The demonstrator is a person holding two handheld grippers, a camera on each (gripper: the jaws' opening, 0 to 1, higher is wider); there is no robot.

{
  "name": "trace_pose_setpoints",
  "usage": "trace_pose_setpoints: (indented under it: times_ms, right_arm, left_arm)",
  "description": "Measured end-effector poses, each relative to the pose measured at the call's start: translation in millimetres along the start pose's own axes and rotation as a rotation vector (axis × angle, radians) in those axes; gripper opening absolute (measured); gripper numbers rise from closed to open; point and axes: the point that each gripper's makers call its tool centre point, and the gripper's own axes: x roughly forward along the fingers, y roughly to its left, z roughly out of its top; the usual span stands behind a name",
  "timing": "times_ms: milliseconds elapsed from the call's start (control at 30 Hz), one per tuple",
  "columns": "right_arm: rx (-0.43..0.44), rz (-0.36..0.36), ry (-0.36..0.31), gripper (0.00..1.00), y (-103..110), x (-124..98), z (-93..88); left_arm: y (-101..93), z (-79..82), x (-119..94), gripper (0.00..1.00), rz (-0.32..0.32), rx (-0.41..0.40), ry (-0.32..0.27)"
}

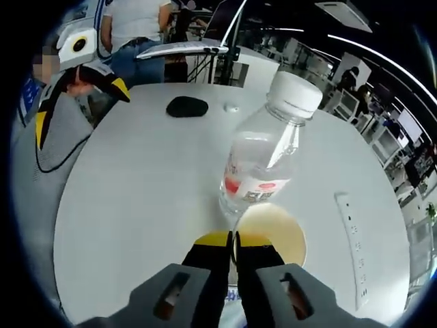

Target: Arrange the tabletop items into an orderly group along one side of the table until the central work area is clear of visible clutter.

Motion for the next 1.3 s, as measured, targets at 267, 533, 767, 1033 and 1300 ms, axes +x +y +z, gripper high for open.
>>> trace_pose_setpoints:
  times_ms: [267,533,767,1033,1300]
  right_arm:
    - [-0.013,0.003,0.009,0.01,0,0,-0.7]
    - [-0.007,-0.006,0.002,0.06,-2,-1,2.5]
    - [-0.008,-0.015,-0.009,0.07,-4,-5,6.5]
    - [0.000,-0.019,-0.021,0.09,-4,-11,7.8]
    - [0.030,-0.033,-0.064,0.23,-2,-21,14.2]
  left_arm:
    - [-2.2,-2.2,0,0.95,-0.006,0.001,0.005]
    - [-0.7,-1.4,0,0.95,-0.007,-0.004,0.000]
    - [-2.1,-0.1,2,0.95,-0.012,0.002,-0.001]
    - [-3.8,-3.2,2,0.95,-0.013,0.001,0.006]
    - [-5.4,-7.2,4,0.95,-0.019,0.002,0.018]
